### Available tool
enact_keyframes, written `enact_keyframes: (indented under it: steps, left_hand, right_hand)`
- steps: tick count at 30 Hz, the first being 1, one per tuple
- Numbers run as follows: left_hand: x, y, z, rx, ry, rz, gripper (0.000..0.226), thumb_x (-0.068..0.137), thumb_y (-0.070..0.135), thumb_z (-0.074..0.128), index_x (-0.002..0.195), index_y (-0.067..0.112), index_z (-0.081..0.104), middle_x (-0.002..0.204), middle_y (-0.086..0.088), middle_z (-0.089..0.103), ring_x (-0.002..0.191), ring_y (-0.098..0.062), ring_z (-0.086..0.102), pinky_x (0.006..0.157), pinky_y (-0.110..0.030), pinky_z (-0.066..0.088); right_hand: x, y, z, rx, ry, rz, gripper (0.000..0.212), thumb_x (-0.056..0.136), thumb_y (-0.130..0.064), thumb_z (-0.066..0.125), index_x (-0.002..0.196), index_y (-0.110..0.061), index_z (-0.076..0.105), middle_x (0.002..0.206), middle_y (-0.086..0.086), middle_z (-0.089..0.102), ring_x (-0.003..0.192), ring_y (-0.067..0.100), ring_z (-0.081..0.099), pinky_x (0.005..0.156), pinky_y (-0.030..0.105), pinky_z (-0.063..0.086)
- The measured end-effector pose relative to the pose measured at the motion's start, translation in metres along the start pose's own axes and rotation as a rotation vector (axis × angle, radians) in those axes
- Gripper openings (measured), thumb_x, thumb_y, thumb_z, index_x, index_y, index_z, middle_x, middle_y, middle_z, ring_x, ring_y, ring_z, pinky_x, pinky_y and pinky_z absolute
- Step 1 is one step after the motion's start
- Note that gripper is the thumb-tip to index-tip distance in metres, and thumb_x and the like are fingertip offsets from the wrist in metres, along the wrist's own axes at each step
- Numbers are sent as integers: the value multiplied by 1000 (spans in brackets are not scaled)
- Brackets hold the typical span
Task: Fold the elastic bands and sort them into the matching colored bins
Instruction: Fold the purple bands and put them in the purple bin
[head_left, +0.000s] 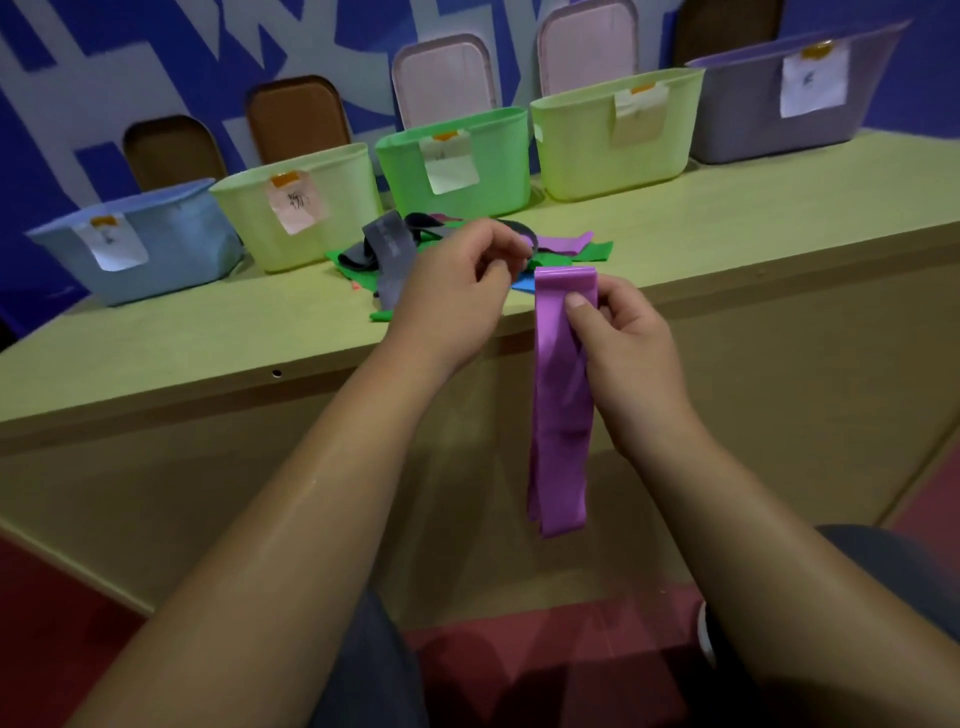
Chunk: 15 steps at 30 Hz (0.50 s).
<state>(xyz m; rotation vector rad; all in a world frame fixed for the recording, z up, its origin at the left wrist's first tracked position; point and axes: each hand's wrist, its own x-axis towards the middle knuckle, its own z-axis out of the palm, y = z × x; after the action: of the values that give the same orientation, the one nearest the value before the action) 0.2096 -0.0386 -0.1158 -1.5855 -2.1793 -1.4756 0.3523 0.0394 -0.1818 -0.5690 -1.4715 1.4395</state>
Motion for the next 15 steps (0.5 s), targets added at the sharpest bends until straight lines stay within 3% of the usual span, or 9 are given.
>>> enact_keyframes:
  steps: [3, 6, 11, 15]
  left_hand:
    - [25, 12, 21, 185, -49, 176, 31, 92, 3, 55, 110, 18, 76, 109, 4, 76, 104, -14, 70, 95, -36, 56]
    - [56, 20, 40, 544, -101, 349, 32, 94, 6, 58, 119, 19, 73, 121, -2, 71, 115, -25, 64, 97, -42, 52]
    - [97, 29, 71, 1001, -268, 309, 40, 97, 6, 59, 133, 23, 67, 130, -5, 68, 118, -31, 64, 95, -46, 55]
    - [108, 27, 91, 1147, -388, 291, 39, 98, 6, 53, 133, 22, 60, 125, -10, 68, 112, -35, 65, 86, -46, 56]
  right_hand:
    - [7, -5, -11, 11, 53, 6, 11, 106, -22, 63, 112, -20, 72, 67, -11, 54, 64, 7, 47, 57, 23, 38]
    - [12, -7, -23, 16, 65, 6, 10, 105, -25, 63, 111, -24, 71, 76, 4, 51, 69, 16, 45, 60, 31, 36]
    - [17, -5, -43, -29, 69, 5, 10, 106, -25, 61, 110, -29, 69, 77, 4, 59, 67, 11, 52, 59, 28, 41]
    - [20, -3, -53, -29, 74, 23, 11, 106, -22, 61, 109, -27, 70, 83, -1, 73, 72, 5, 62, 66, 23, 48]
